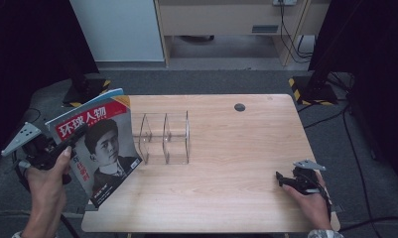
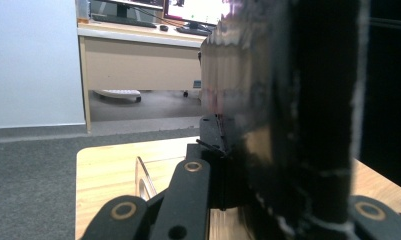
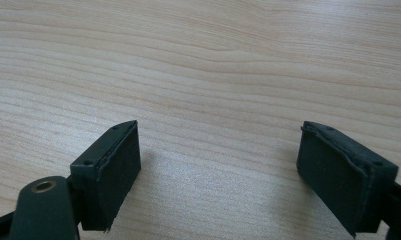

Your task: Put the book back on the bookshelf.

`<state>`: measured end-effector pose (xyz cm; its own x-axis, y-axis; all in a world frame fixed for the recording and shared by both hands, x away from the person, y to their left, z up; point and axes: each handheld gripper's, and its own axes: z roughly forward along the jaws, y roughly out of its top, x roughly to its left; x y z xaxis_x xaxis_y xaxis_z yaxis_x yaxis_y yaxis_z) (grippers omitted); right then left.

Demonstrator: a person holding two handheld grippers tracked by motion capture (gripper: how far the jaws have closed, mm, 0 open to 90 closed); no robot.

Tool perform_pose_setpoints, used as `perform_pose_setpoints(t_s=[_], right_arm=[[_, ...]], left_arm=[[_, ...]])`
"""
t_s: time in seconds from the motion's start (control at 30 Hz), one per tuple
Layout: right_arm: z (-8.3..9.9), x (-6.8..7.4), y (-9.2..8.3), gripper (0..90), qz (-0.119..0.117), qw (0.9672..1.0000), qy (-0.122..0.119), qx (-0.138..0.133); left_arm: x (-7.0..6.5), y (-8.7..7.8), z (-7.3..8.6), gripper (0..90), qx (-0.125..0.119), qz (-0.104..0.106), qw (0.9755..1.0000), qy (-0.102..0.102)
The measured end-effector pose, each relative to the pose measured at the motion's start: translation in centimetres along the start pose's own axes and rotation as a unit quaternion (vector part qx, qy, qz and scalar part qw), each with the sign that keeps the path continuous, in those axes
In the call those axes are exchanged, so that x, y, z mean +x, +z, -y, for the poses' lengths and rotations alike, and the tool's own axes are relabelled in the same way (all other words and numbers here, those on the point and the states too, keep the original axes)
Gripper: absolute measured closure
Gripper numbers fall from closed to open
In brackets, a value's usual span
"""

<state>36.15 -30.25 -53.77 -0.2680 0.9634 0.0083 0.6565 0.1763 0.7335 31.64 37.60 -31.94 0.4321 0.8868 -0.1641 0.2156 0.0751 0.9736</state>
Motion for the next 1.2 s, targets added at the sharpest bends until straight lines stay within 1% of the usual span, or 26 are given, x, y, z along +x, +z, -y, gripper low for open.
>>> perform_pose_setpoints(t_s=[0.03,0.1,0.13,0.2,0.23,0.33,0.4,0.53,0.63,0.73,0.87,1.03,1.2], right_arm=[[0.0,0.0,0.0,17.8,0.0,1.0,0.0,0.0],[0.0,0.0,0.0,17.8,0.0,1.0,-0.001,0.0],[0.0,0.0,0.0,17.8,0.0,1.0,-0.001,0.0],[0.0,0.0,0.0,17.8,0.0,1.0,-0.001,0.0],[0.0,0.0,0.0,17.8,0.0,1.0,-0.001,0.0],[0.0,0.0,0.0,17.8,0.0,1.0,0.0,0.0],[0.0,0.0,0.0,17.8,0.0,1.0,-0.001,0.0],[0.0,0.0,0.0,17.8,0.0,1.0,-0.001,0.0],[0.0,0.0,0.0,17.8,0.0,1.0,-0.001,0.0],[0.0,0.0,0.0,17.8,0.0,1.0,-0.001,0.0],[0.0,0.0,0.0,17.9,0.0,1.0,-0.001,0.0],[0.1,0.0,-0.1,17.9,0.0,1.0,-0.001,0.001],[0.1,0.0,-0.1,18.0,0.0,1.0,0.0,0.001]], left_arm=[[0.0,0.2,0.0,86.7,-0.001,-0.002,1.0,0.002],[0.2,0.8,-0.1,86.6,-0.005,-0.004,1.0,-0.001],[0.2,0.8,-0.1,86.7,-0.005,-0.004,1.0,-0.001],[0.4,1.3,-0.1,86.6,-0.018,-0.005,0.9998,-0.008],[0.4,1.3,-0.1,86.6,-0.018,-0.005,0.9998,-0.008],[0.5,1.7,-0.4,86.7,-0.018,-0.012,0.9998,0.003],[0.6,2.0,-0.4,86.6,-0.021,-0.015,0.9997,0.004],[0.6,2.6,-0.4,86.6,-0.029,-0.011,0.9995,0.001],[0.5,3.1,-0.6,86.7,-0.031,-0.014,0.9994,0.011],[0.5,3.5,-0.7,86.7,-0.034,-0.014,0.9992,0.015],[0.7,4.0,-0.5,86.6,-0.044,-0.015,0.9988,0.013],[0.9,4.3,-0.4,86.6,-0.039,-0.024,0.9989,0.012],[0.9,4.9,0.0,86.6,-0.043,-0.034,0.9981,0.028]])
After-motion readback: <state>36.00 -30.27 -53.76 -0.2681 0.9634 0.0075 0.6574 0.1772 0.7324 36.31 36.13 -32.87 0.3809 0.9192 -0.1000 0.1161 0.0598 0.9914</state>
